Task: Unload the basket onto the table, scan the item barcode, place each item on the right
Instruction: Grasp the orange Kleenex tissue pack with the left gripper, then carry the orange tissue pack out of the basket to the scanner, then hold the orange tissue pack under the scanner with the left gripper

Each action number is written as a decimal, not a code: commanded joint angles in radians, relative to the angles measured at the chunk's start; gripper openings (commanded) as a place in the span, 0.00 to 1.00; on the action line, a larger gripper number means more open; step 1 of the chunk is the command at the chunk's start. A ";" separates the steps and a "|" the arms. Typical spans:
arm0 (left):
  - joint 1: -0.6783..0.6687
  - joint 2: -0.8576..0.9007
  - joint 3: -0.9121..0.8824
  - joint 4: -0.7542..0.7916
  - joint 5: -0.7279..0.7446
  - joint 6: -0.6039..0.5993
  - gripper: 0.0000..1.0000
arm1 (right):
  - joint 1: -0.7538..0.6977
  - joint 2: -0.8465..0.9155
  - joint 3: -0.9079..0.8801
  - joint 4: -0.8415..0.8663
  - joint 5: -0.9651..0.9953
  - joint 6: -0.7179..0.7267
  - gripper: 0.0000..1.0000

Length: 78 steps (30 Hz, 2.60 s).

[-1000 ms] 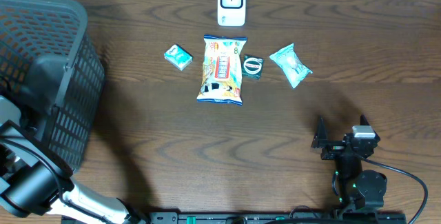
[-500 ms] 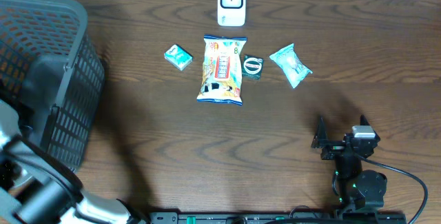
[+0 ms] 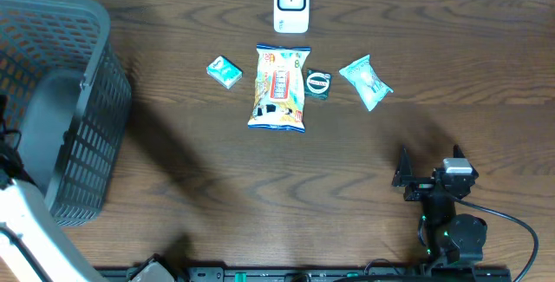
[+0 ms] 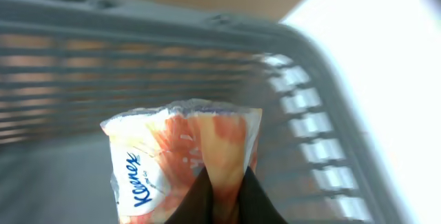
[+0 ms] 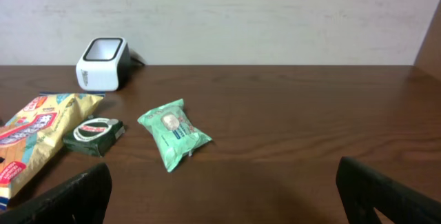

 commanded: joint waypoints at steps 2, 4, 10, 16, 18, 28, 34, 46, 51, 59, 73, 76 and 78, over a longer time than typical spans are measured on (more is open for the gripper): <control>-0.051 -0.045 0.001 0.068 0.220 -0.068 0.07 | -0.008 -0.002 -0.002 -0.004 -0.002 0.010 0.99; -0.096 -0.060 0.001 0.102 0.234 -0.068 0.07 | -0.008 -0.002 -0.002 -0.004 -0.002 0.010 0.99; -0.283 -0.065 0.001 0.170 0.235 -0.051 0.07 | -0.008 -0.002 -0.002 -0.004 -0.002 0.010 0.99; -0.546 -0.041 0.001 0.222 0.236 0.277 0.07 | -0.008 -0.002 -0.002 -0.004 -0.002 0.010 0.99; -0.637 -0.013 0.001 0.214 0.233 0.451 0.07 | -0.008 -0.002 -0.002 -0.004 -0.002 0.010 0.98; -0.925 0.230 0.001 0.101 0.021 0.743 0.08 | -0.008 -0.002 -0.002 -0.004 -0.002 0.010 0.99; -1.016 0.387 0.001 0.057 -0.156 0.743 0.07 | -0.008 -0.002 -0.002 -0.004 -0.002 0.010 0.99; -1.041 0.653 0.001 -0.004 -0.262 0.714 0.08 | -0.008 -0.002 -0.002 -0.004 -0.002 0.010 0.99; -1.041 0.705 0.001 -0.018 -0.263 0.706 0.07 | -0.008 -0.002 -0.002 -0.004 -0.002 0.010 0.99; -1.041 0.732 0.000 0.016 -0.261 0.595 0.08 | -0.008 -0.002 -0.002 -0.004 -0.002 0.010 0.99; -1.041 0.732 0.001 0.139 -0.109 0.493 0.08 | -0.008 -0.002 -0.002 -0.004 -0.002 0.010 0.99; -1.039 0.732 0.001 0.122 -0.137 0.493 0.07 | -0.008 -0.002 -0.002 -0.004 -0.002 0.010 0.99; -1.039 0.732 0.001 0.105 -0.164 0.493 0.07 | -0.008 -0.002 -0.002 -0.004 -0.002 0.010 0.99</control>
